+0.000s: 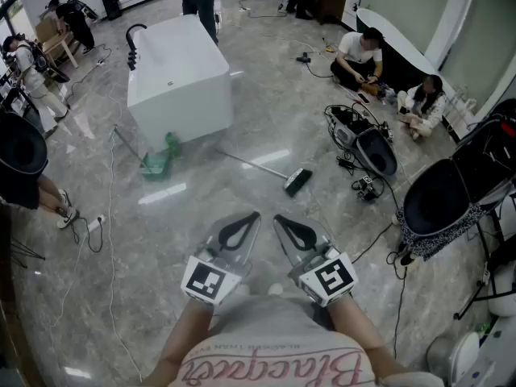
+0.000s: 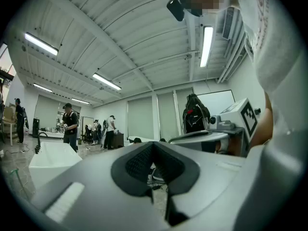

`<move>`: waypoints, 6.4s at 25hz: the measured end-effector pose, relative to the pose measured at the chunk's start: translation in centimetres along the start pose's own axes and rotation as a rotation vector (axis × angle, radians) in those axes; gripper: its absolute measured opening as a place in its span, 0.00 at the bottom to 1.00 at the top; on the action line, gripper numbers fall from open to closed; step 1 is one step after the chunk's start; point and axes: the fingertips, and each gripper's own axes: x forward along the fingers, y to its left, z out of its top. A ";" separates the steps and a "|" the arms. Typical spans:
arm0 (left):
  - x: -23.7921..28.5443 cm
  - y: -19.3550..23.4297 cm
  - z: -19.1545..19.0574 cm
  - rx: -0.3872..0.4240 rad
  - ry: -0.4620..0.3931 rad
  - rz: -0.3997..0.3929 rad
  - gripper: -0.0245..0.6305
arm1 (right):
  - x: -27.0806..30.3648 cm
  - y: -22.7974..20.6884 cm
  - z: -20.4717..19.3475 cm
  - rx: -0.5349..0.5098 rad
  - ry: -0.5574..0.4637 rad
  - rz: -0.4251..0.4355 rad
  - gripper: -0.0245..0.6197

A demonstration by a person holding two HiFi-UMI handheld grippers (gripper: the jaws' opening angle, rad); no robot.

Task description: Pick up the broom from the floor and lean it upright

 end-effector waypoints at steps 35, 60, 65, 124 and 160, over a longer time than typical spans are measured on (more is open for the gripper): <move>6.9 15.0 -5.1 -0.118 0.022 0.201 0.04 | 11.2 -10.3 -5.7 0.082 0.124 0.052 0.04; 23.5 35.3 -11.6 -0.134 0.173 0.081 0.04 | 32.4 -26.8 -9.7 0.200 0.208 0.035 0.04; 26.8 37.8 -16.0 -0.144 0.248 0.072 0.04 | 35.2 -30.4 -12.8 0.253 0.277 0.073 0.04; 39.7 53.2 -61.3 -0.128 0.133 -0.075 0.04 | 52.3 -43.1 -71.1 -0.157 0.741 0.242 0.17; 29.0 67.3 -55.9 -0.021 -0.038 0.381 0.04 | 80.2 -38.3 -59.0 -0.113 0.425 -0.074 0.16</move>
